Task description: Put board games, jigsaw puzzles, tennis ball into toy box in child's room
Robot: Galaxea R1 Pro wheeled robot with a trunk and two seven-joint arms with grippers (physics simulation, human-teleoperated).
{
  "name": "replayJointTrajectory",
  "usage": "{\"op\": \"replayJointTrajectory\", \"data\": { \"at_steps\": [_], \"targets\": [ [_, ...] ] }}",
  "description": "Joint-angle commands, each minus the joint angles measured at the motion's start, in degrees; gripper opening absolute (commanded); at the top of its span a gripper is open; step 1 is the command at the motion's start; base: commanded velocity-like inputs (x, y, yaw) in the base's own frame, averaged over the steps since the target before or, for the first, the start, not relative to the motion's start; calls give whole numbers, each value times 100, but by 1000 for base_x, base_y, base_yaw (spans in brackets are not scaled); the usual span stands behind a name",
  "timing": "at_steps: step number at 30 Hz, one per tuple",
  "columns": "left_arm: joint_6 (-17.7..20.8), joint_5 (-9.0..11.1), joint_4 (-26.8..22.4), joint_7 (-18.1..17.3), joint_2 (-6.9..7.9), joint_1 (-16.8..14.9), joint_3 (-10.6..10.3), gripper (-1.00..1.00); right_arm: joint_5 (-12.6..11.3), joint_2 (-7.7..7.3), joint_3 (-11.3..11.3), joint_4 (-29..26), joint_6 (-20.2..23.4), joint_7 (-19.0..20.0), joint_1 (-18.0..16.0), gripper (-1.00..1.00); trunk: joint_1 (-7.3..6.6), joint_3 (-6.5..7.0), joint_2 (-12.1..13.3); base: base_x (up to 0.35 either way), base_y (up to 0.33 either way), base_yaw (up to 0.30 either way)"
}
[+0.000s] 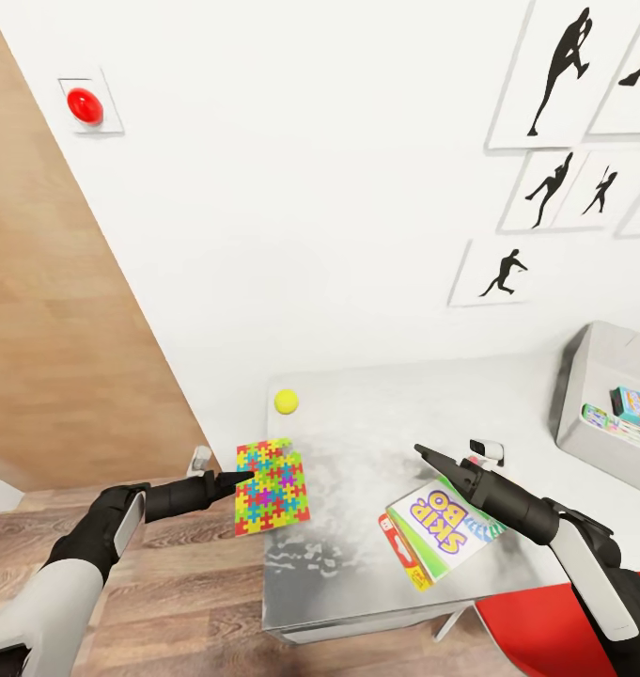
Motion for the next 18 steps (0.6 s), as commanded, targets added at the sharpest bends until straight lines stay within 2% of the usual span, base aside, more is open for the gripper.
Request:
{"op": "replayJointTrajectory", "data": {
  "at_steps": [1, 9, 18],
  "targets": [
    [55, 14, 1, -11, 0, -3, 5, 100, -37, -2, 1, 0, 43, -1, -3, 100, 1, -6, -5, 0, 0, 0],
    [49, 14, 2, -11, 0, -3, 5, 100, -37, -2, 1, 0, 43, -1, -3, 100, 1, -6, -5, -1, -7, 0],
    [48, 14, 2, -11, -1, -3, 5, 100, -37, -2, 1, 0, 43, -1, -3, 100, 1, -6, -5, -19, -92, 0]
  ]
}}
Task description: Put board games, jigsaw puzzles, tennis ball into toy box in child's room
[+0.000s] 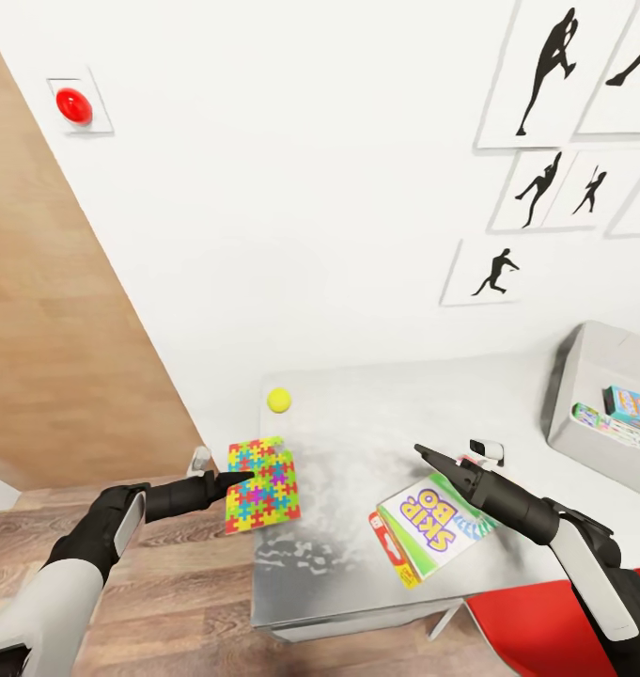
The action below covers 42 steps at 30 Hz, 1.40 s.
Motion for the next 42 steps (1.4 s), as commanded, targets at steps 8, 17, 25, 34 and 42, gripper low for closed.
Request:
{"op": "replayJointTrajectory", "data": {
  "at_steps": [8, 17, 25, 34, 42],
  "targets": [
    [54, 13, -1, -12, 0, -3, 6, 100, -37, -2, 1, 1, 43, -1, -3, 100, 1, -6, -5, -3, -15, 0],
    [56, 13, 0, -12, 0, -3, 6, -100, -37, -2, 1, 1, 43, -1, -3, 100, 1, -6, -5, 0, -1, 0],
    [63, 13, 0, -12, 15, -3, 15, -100, -37, -2, 1, 1, 43, -1, -3, 100, -87, 66, 156, 0, 0, 0],
    [264, 13, -5, -27, 32, -3, 12, -100, -37, -2, 1, 8, 35, -1, -3, 100, -285, 228, 517, 0, 0, 0],
    [653, -9, -77, -858, 86, -10, -2, -100, -49, -2, 1, 18, -222, -1, -3, 100, -373, 300, 677, 0, 0, 0]
  ]
}}
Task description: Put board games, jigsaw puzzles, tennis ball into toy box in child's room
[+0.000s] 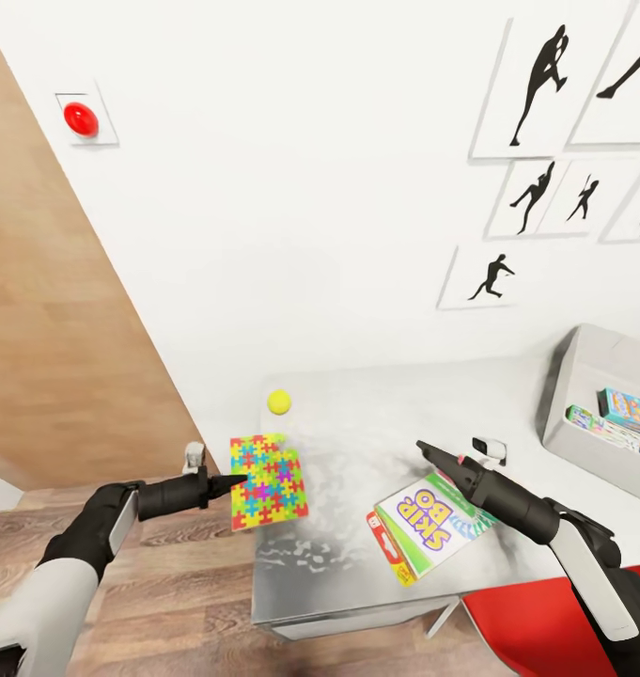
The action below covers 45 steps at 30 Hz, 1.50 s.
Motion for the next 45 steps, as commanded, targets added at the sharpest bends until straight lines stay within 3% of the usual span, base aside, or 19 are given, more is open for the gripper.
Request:
{"op": "replayJointTrajectory", "data": {
  "at_steps": [1, 10, 13, 20, 28, 41, 45],
  "targets": [
    [79, 6, -3, -40, 9, -3, 3, -100, -38, -2, 1, 0, 35, 0, -3, 100, -21, 12, 36, 0, 0, 0],
    [495, 10, -344, -143, 333, -5, -15, -100, -41, -2, 6, 1, -3, -7, -3, 100, -219, 174, 397, 0, 0, 0],
    [544, 10, -379, -146, 376, -5, -15, -100, -43, -2, 8, 1, 0, -8, -3, 100, -285, 228, 518, 0, 0, 0],
    [566, 10, -442, -157, 432, -5, -17, -100, -44, -2, 9, -3, -5, -9, -3, 100, -438, 358, 798, 0, 0, 0],
    [568, -29, -475, -557, 497, -5, -47, -100, -38, -2, 10, -8, -8, -4, -3, 100, -614, 522, 1119, -46, 0, 0],
    [568, -31, -485, -595, 520, -5, -50, -100, -36, -2, 10, -8, -8, -8, 1, 100, -900, 757, 1641, -16, 0, 0],
    [568, -28, -485, -597, 520, -5, -52, -100, -34, -2, 10, -8, -9, -9, -1, 100, -900, 768, 1641, -10, 0, -8]
  ]
}}
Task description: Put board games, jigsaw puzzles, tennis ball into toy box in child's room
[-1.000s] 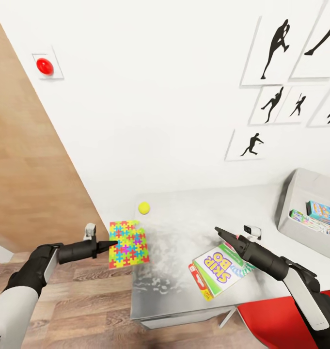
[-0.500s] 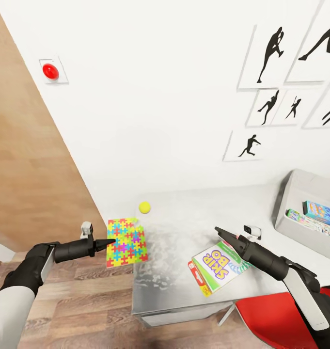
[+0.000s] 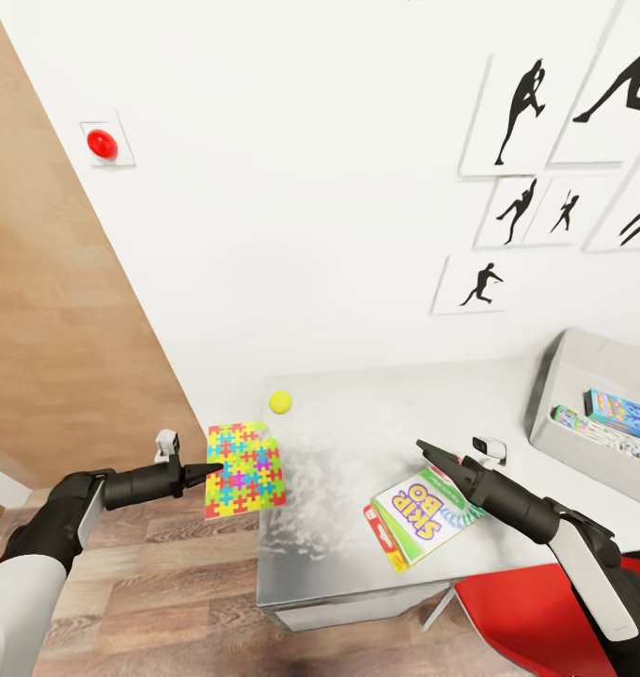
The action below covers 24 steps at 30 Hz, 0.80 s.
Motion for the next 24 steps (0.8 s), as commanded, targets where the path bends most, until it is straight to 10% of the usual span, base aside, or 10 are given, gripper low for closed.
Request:
{"op": "replayJointTrajectory", "data": {
  "at_steps": [1, 16, 24],
  "targets": [
    [60, 3, 0, -22, 1, -3, 0, -100, -34, 1, 1, -2, 43, 0, -5, 100, 3, -3, -10, -84, 0, -50],
    [68, -1, -419, -197, 27, 4, -34, -100, 9, 5, -2, -159, 43, 29, 9, 100, 3, 132, -10, -136, 0, -54],
    [77, -7, -594, -668, 520, 12, -56, -100, 29, -53, -17, -883, 89, 29, 274, 100, 3, 206, -10, -3, 0, -2]
  ]
}}
